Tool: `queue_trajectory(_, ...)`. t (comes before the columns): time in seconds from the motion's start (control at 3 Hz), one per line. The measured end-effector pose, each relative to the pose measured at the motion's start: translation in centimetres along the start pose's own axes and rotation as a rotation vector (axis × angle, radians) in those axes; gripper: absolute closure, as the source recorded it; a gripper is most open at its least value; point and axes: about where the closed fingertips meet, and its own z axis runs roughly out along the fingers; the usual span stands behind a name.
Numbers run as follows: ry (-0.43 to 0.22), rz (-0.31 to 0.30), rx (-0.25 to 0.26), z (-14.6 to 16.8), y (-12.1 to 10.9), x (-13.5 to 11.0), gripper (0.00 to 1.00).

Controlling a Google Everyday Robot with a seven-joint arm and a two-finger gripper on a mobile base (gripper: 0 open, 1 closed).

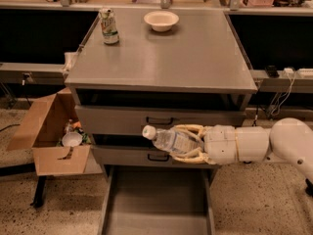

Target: Pick blue plastic bottle from bottom drawer and place on counter

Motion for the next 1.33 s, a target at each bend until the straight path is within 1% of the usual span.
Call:
queue_trajectory(0.33, 0.0, 0.0, 0.0, 0.0, 0.0, 0.0, 1.0)
queue_trajectory(0.67, 0.041, 0.02, 0.007, -0.4, -2.2, -0.4, 1.0)
queue_trajectory(1.0, 0.156, 0.026, 0.035, -1.8, -7.4, -1.9, 1.0)
queue_trajectory(1.33, 0.353, 0.009, 0.066, -4.6, -13.7, -4.1, 1.0)
